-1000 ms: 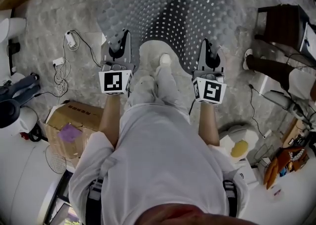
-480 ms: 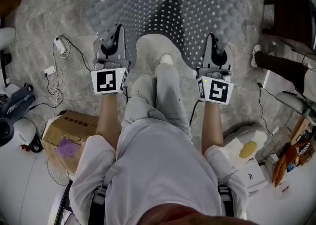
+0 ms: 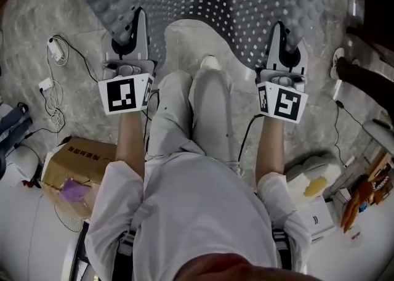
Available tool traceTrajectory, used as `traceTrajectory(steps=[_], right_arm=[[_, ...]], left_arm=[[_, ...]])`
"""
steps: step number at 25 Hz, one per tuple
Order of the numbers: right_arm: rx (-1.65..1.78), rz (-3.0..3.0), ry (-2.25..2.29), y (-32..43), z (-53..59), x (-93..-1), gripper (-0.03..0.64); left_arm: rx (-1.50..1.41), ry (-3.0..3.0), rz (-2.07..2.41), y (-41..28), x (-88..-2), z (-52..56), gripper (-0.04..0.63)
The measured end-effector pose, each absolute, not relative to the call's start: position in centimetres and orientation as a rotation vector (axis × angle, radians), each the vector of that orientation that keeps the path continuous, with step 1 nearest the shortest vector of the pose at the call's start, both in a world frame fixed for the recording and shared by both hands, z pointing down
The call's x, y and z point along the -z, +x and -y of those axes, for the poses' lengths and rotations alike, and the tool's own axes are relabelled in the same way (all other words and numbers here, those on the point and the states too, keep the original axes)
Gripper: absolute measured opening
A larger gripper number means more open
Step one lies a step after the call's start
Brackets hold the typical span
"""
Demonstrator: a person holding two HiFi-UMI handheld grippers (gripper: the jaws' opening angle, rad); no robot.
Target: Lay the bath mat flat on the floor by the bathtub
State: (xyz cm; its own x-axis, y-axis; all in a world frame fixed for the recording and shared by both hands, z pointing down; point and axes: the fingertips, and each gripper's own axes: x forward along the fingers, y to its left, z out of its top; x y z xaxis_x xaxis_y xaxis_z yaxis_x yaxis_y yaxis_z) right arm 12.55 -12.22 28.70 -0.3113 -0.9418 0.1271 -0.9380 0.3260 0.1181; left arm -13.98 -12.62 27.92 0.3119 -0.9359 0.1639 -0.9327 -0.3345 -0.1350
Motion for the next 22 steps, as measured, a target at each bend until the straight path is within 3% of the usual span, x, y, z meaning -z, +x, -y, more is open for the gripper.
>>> traceTrajectory(steps=[13,22], right_arm=[[0.126,2.39,1.792,13.5,11.1,-44.5,0.02],[0.078,2.326,1.763,16.3,10.5,-51.6,0.021]], left_arm=[[0.235,-2.536,-1.755,-15.0,-44.0,12.2,0.014],[0.327,-2.585,-1.736,-13.9,-52.5,13.0,0.015]])
